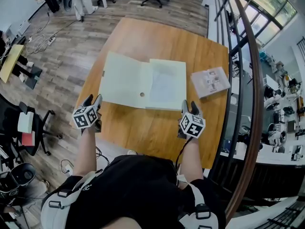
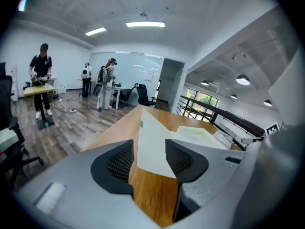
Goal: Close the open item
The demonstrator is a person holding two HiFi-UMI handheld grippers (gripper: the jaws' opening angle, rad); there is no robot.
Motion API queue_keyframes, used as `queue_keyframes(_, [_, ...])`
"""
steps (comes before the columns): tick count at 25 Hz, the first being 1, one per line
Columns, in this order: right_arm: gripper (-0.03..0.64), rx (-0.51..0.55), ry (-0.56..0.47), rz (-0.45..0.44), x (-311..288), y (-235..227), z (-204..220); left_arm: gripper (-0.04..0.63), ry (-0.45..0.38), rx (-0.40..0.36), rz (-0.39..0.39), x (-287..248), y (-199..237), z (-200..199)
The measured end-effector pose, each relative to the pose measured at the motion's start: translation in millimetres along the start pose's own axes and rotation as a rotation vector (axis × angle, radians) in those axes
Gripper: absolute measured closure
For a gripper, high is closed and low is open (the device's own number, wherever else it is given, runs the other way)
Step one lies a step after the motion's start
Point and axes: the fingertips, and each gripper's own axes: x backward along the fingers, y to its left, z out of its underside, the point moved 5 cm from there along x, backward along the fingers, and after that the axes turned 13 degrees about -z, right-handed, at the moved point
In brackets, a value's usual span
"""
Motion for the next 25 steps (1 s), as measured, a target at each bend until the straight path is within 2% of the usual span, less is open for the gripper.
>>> queue_keyframes(8, [0.454,-0.079,0.139,0.012,-28,-42,45,0.399,0.122,0.307,0.061,-43,5,35])
queue_keyframes(12, [0.449,-0.184,0.161,-0.022,-40,-59,65,0.399,0.128,0.469,0.104,-58,3,46])
queue_keyframes(15, [0.446,-0.282,0.133,-0.067,-48,-64,71,0.399,0.113,0.56,0.134,-66,3,49])
queue_keyframes(18, [0.445,-0.377,0.092,-0.131,-52,-66,72,0.418,0.074,0.587,0.14,-69,5,49])
queue_keyframes(20, [0.445,-0.428,0.086,-0.167,-51,-66,75,0.563,0.056,0.572,0.154,-68,0,48])
queue_keyframes(23, [0.456,-0.487,0.107,-0.212,-50,-60,80,0.578,0.024,0.556,0.176,-65,-5,41])
queue_keyframes(25, [0.472,-0.498,0.132,-0.249,-50,-52,85,0.589,-0.009,0.572,0.199,-61,-5,33])
